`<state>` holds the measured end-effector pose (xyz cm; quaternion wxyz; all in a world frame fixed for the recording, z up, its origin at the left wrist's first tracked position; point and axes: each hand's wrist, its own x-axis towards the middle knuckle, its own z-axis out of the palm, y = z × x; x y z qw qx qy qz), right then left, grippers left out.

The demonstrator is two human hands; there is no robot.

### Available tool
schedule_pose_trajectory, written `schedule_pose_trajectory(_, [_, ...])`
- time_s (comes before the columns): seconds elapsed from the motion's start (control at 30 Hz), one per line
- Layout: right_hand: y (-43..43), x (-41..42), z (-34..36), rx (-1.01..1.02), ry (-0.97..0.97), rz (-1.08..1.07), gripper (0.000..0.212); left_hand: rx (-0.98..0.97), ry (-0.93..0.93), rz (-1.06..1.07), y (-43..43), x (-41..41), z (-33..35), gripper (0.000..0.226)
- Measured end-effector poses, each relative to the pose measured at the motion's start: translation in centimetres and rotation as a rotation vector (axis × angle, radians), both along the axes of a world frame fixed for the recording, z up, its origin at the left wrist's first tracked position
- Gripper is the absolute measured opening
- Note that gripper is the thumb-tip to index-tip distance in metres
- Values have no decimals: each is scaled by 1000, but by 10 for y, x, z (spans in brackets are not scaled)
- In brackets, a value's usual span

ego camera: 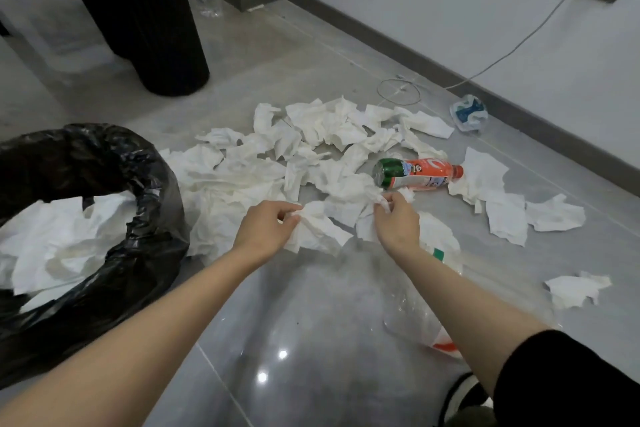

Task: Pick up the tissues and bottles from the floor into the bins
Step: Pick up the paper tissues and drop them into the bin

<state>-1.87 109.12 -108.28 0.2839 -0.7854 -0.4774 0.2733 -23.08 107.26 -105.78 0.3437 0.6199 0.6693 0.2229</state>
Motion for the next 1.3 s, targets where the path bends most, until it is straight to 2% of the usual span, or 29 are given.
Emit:
schedule_pose_trajectory(0.2, [-8,-36,53,38,19,131,28,117,7,10,-17,-27,52,25])
schedule_pose_trajectory(0.33, [-14,-66,87,80,72,234,24,188,52,12,-30,-52,96,26])
schedule_pose_trajectory(0.53, [-23,-134,143,130,188,409,16,259,134,136,-56,-111,153,28])
schedule_pose_trajectory(0.73, [-37,-214,177,111,343,479,16,272,129,296,-88,-184,176,27])
schedule_pose_trajectory(0.9, [-50,-271,179,50,349,571,16,231,231,412,-109,-233,168,32])
schedule_pose_trajectory(0.97, [-54,-289,173,21,298,617,5,175,275,428,-113,-247,159,37])
schedule_pose_trajectory(1.13, [-58,-320,154,-25,71,742,5,12,328,397,-109,-263,127,46])
schedule_pose_trajectory(1.3, [-53,-340,133,-152,-397,1080,35,-28,353,302,-102,-265,110,45])
